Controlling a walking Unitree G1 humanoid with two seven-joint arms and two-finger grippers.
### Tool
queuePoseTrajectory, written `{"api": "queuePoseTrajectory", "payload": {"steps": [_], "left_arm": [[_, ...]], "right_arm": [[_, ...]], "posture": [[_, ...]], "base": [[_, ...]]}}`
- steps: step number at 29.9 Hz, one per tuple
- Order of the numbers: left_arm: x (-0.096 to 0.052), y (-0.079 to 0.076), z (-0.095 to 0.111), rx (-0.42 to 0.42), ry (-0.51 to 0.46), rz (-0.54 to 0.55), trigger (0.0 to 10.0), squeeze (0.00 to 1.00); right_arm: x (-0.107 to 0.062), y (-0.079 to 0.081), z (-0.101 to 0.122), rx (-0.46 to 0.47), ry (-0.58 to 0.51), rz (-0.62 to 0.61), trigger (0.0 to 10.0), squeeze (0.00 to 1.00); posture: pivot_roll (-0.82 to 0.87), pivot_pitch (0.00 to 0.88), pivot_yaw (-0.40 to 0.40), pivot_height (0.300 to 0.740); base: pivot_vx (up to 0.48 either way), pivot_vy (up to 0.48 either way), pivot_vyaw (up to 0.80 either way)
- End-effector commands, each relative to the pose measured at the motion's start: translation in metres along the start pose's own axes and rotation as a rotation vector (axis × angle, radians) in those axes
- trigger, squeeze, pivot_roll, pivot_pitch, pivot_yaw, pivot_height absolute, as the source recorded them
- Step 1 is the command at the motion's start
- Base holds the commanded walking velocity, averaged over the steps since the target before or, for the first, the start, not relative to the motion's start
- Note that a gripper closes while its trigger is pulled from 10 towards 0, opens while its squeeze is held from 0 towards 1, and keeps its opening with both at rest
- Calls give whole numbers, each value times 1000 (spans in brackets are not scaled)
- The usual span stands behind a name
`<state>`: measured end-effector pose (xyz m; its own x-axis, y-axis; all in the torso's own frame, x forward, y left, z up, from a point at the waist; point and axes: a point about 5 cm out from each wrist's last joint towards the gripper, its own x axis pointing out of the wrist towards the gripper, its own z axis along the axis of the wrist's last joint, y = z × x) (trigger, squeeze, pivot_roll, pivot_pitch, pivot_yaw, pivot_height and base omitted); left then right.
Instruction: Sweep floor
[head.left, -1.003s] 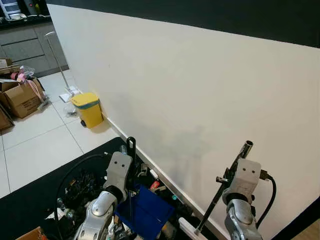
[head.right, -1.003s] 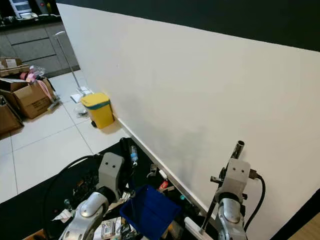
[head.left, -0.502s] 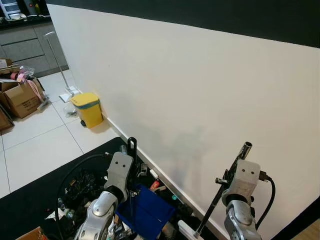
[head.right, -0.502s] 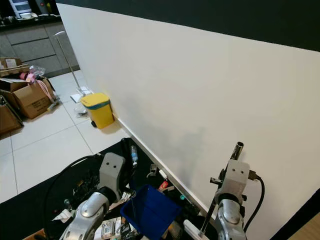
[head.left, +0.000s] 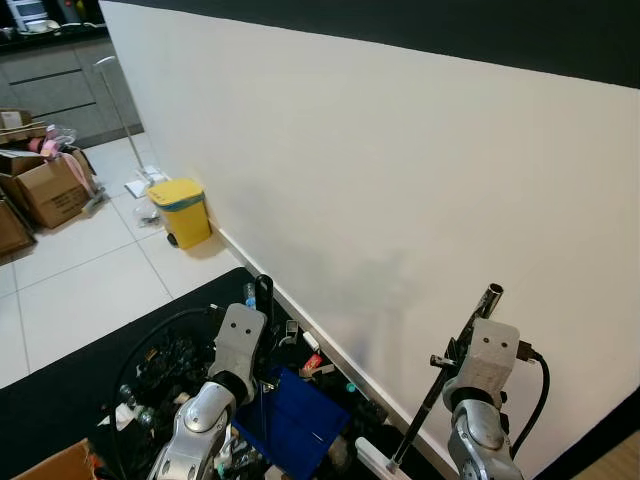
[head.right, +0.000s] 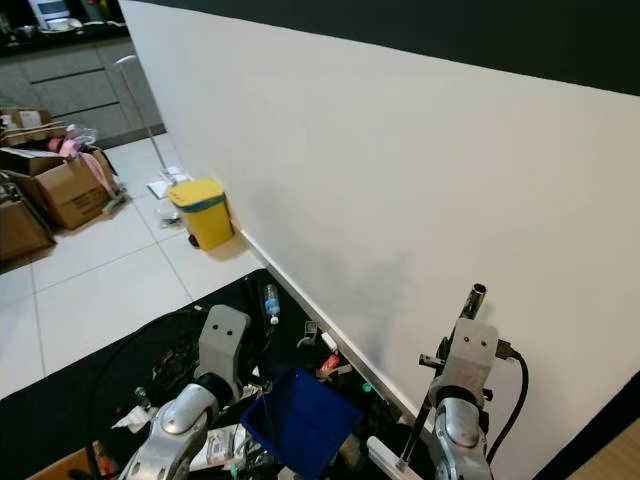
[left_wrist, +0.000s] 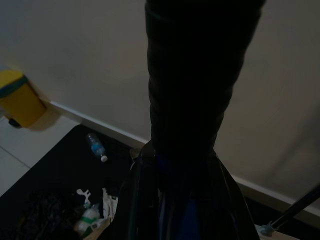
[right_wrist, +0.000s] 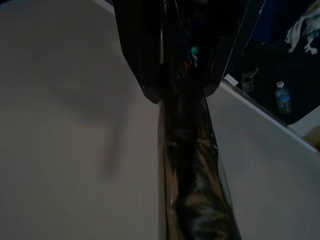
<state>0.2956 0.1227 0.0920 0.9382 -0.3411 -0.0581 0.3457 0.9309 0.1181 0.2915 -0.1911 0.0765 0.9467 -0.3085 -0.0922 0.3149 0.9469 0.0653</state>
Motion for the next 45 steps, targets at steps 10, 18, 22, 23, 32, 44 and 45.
{"api": "queuePoseTrajectory", "payload": {"steps": [10, 18, 22, 23, 32, 44, 45], "left_arm": [[0, -1, 5, 9, -29, 2, 10000, 0], [0, 1, 5, 13, -25, 7, 10000, 0], [1, 1, 4, 20, -19, 11, 10000, 0], [1, 1, 4, 20, -19, 11, 10000, 0], [0, 1, 2, 28, -10, 10, 10000, 0], [-21, 56, 3, 19, 29, -28, 10000, 0], [-23, 60, 4, 20, 30, -27, 10000, 0]], "right_arm": [[0, 0, 3, 14, -26, -5, 10000, 0], [-1, -1, 3, 16, -25, -7, 10000, 0], [-1, 0, 3, 16, -26, -7, 10000, 0], [-1, 0, 3, 16, -26, -7, 10000, 0], [-2, -1, 2, 15, -25, -7, 10000, 0], [4, -5, 9, -50, -73, -22, 10000, 0], [5, -5, 10, -53, -76, -22, 10000, 0]], "posture": [[5, 68, 66, 740], [5, 71, 67, 740], [3, 74, 66, 740], [3, 74, 66, 740], [3, 79, 66, 740], [26, 96, 64, 740], [26, 96, 64, 740]], "base": [[-273, 0, 0], [-30, 0, 0], [0, 0, 0], [0, 0, 0], [0, 0, 0], [0, 0, 0], [0, 0, 0]]}}
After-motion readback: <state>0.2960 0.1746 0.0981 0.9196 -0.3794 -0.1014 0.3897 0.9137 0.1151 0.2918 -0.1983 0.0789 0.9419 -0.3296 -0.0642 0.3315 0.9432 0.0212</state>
